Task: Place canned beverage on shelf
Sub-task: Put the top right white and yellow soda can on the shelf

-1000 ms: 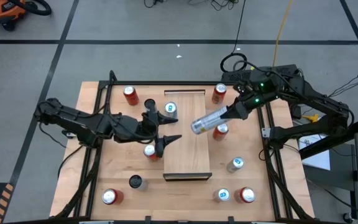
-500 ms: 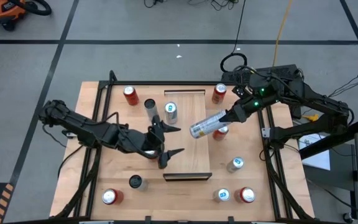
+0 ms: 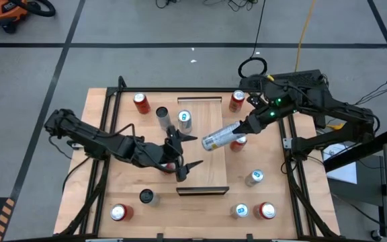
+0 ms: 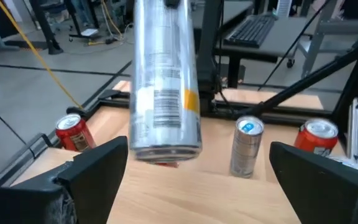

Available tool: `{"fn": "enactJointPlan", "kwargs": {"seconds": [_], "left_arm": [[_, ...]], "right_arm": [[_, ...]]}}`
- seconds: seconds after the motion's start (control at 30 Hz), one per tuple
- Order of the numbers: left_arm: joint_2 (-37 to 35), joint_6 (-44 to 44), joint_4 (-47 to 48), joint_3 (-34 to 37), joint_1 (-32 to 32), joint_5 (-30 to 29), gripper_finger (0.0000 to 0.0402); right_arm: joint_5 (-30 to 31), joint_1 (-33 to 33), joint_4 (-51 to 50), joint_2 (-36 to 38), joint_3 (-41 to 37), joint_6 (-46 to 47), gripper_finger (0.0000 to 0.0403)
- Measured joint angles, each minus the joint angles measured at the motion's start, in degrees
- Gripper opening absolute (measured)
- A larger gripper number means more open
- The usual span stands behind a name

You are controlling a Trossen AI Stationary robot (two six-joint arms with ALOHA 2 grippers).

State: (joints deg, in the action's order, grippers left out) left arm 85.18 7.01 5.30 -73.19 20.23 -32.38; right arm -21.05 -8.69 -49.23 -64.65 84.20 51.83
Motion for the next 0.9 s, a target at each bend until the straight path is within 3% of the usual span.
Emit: {"fn": "enactJointPlan", "kwargs": {"seconds": [0.5,0.9], "left_arm": [[3.25,0.0,-0.48,0.07,-1.12,-4.29,0.0396],[3.37,-0.02,-0.22,0.11,-2.6,-4.09,0.0394]], "right_arm": [[-0.24,1.82,4.62,-3.27,0.0,0.56,0.0235],[-0.21,1.8,8.41,-4.63,0.0,1.53,0.0235]]}}
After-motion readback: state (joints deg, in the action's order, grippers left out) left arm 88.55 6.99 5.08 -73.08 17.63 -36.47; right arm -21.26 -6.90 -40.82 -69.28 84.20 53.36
